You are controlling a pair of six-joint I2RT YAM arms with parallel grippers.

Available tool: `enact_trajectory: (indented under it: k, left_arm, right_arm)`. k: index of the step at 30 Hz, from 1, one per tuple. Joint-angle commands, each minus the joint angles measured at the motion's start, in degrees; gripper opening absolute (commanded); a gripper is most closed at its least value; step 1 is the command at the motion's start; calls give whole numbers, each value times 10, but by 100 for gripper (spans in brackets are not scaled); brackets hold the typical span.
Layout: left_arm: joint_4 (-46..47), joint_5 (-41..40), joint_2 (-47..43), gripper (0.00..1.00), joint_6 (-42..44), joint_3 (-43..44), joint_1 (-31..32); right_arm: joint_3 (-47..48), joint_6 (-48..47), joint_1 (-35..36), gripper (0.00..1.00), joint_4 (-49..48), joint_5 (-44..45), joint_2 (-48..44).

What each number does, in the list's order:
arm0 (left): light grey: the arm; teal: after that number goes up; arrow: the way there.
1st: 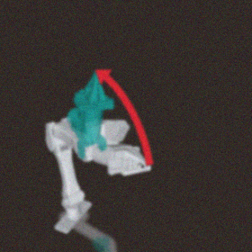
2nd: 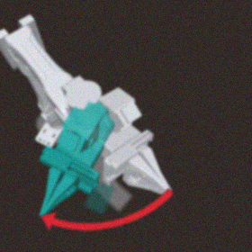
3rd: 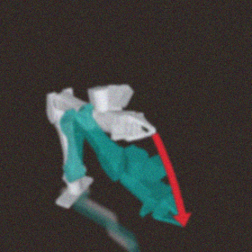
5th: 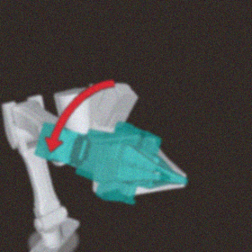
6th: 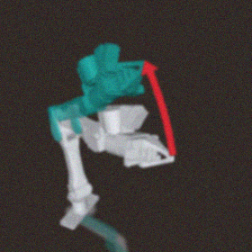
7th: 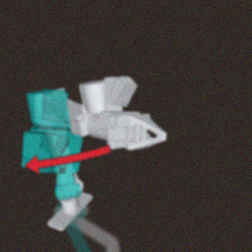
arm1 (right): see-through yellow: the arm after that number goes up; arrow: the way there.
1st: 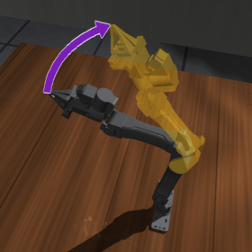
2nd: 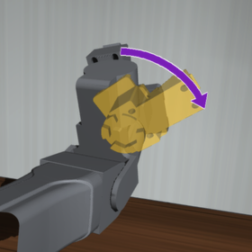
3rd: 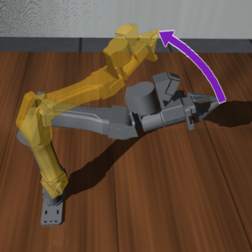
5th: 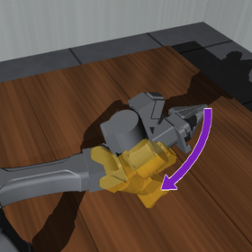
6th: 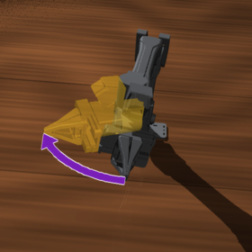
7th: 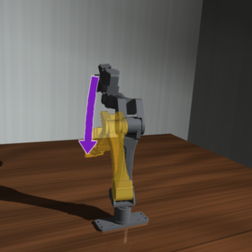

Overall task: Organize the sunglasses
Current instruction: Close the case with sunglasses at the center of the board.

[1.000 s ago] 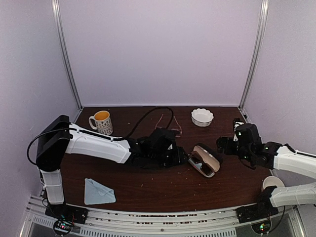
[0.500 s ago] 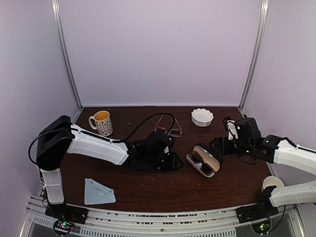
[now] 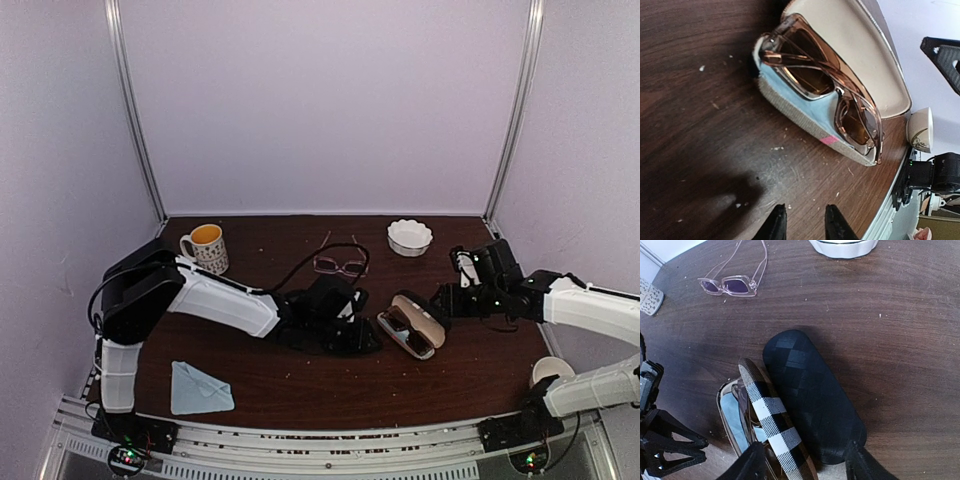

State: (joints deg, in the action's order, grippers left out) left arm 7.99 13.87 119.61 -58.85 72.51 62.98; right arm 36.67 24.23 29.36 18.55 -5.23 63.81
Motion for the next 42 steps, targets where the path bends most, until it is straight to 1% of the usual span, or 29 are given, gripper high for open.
enact_trajectory:
  k: [1, 3, 7, 14, 18, 20, 30, 42]
  left_arm:
    - [52, 42, 22, 29, -3, 22, -7]
    - [76, 64, 35, 26, -17, 18, -10]
    - [104, 83, 50, 26, -34, 16, -14]
    - [153, 116, 75, 25, -55, 24, -18]
    - [177, 129, 86, 25, -63, 30, -20]
    - [183, 136, 94, 25, -67, 38, -21]
    - [195, 143, 116, 24, -68, 61, -28]
    - [224, 149, 126, 22, -77, 59, -28]
  right_arm:
    - [-4, 4, -20, 52, -27, -56, 14]
    - [-9, 4, -26, 49, -43, -85, 18]
    - [-20, 6, -39, 46, -68, -132, 30]
    - [-33, 8, -59, 36, -98, -183, 69]
    - [-37, 9, -61, 33, -116, -208, 87]
    - [-37, 8, -62, 30, -121, -215, 93]
    - [-46, 8, -64, 21, -131, -232, 93]
    - [-57, 20, -63, 16, -148, -262, 93]
